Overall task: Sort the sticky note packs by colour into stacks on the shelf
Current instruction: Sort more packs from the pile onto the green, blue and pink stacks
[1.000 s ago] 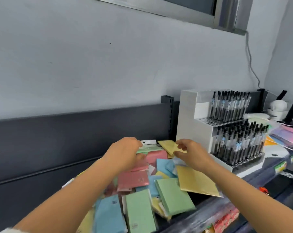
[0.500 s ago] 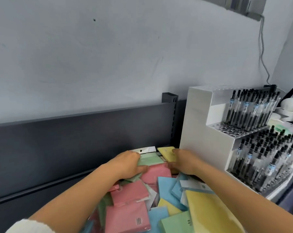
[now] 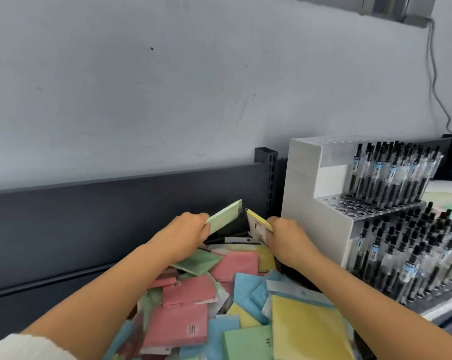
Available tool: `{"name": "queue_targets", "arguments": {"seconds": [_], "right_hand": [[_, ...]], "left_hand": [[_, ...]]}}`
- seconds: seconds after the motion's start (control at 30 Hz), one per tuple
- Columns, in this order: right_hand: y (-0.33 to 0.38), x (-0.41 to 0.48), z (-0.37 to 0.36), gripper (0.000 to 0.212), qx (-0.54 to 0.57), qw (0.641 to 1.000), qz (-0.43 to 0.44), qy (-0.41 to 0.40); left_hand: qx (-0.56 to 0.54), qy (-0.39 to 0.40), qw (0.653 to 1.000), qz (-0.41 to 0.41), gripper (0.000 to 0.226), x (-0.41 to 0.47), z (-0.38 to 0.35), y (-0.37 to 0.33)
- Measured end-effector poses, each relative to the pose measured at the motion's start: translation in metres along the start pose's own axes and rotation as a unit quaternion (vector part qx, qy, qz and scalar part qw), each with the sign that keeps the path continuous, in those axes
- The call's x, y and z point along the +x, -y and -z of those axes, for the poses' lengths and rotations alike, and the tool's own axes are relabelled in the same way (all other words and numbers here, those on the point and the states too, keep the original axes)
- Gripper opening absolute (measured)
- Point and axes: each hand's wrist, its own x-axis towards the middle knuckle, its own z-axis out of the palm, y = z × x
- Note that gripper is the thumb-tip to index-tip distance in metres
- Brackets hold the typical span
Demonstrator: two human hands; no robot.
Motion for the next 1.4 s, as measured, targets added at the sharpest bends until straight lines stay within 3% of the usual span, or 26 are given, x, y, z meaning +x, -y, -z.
{"name": "queue_targets", "arguments": {"seconds": [0.13, 0.37, 0.73, 0.97, 1.4], "right_hand": [[0.008, -0.016, 0.016, 0.019, 0.061, 0.995, 0.073, -0.022], [0.016, -0.038, 0.031, 0.018, 0.135, 0.976, 0.168, -0.028], [0.070, -0.086, 0.012, 0.019, 0.214, 0.932, 0.289, 0.043], [0.106, -0.112, 0.001, 0.023, 0.220, 0.913, 0.338, 0.068], [0.181, -0.140, -0.020, 0.024, 0.218, 0.898, 0.369, 0.101]], "left_hand": [[-0.059, -0.045, 0.997, 0.037, 0.028, -0.023, 0.022, -0.008], [-0.051, -0.110, 0.987, 0.103, 0.027, -0.096, 0.038, -0.019], [-0.007, -0.204, 0.948, 0.244, 0.021, -0.227, 0.038, -0.024], [0.037, -0.229, 0.936, 0.265, 0.016, -0.281, 0.039, -0.029], [0.014, -0.246, 0.921, 0.301, 0.021, -0.355, 0.060, 0.010]]}}
